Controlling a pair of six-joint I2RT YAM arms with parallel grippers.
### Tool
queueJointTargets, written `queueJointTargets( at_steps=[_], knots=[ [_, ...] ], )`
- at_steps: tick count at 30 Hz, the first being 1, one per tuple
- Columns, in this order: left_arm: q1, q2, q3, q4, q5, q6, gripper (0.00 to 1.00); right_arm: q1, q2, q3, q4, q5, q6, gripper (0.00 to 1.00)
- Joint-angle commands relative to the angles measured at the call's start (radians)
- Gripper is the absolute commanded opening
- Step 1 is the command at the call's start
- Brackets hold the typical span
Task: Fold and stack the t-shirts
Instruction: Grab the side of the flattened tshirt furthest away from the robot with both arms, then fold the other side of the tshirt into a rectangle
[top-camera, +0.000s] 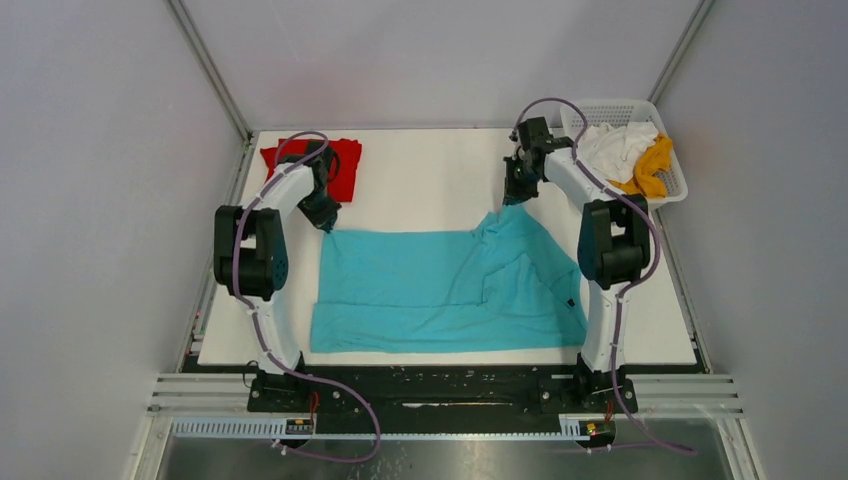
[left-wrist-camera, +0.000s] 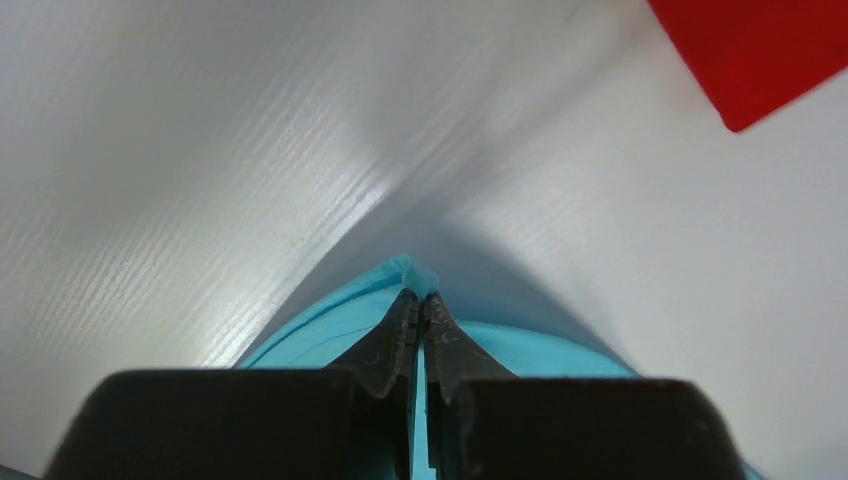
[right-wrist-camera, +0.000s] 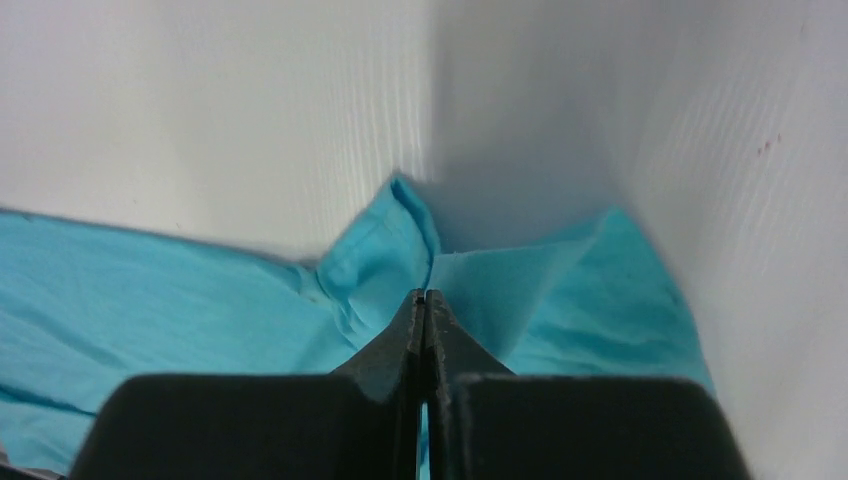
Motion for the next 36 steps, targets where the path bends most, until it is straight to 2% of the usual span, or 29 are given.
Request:
queueJointTargets(
  at_steps=[1, 11, 17, 27, 36],
  knots=[
    [-0.031, -0.124, -0.08, 0.061, -0.005, 0.022, 0.0, 0.009, -0.199, -0.15, 0.067, 0.023, -0.03, 0.0],
    [-0.098, -0.348, -0.294, 0.111, -0.044, 0.018, 0.0, 0.027, -0.453, -0.472, 0.103, 0.002, -0.014, 0.0],
    [-0.12, -0.464, -0.429, 0.129, -0.051, 0.007, 0.0, 0.051, -0.626, -0.626, 0.053, 0.061, 0.018, 0.0],
    [-0.127, -0.669, -0.619, 0.135, -0.054, -0.015, 0.0, 0.062, -0.865, -0.833, -0.063, 0.154, 0.063, 0.0],
    [-0.126, -0.708, -0.67, 0.129, -0.127, -0.029, 0.0, 0.067, -0.958, -0.917, -0.106, 0.153, 0.093, 0.0]
  ],
)
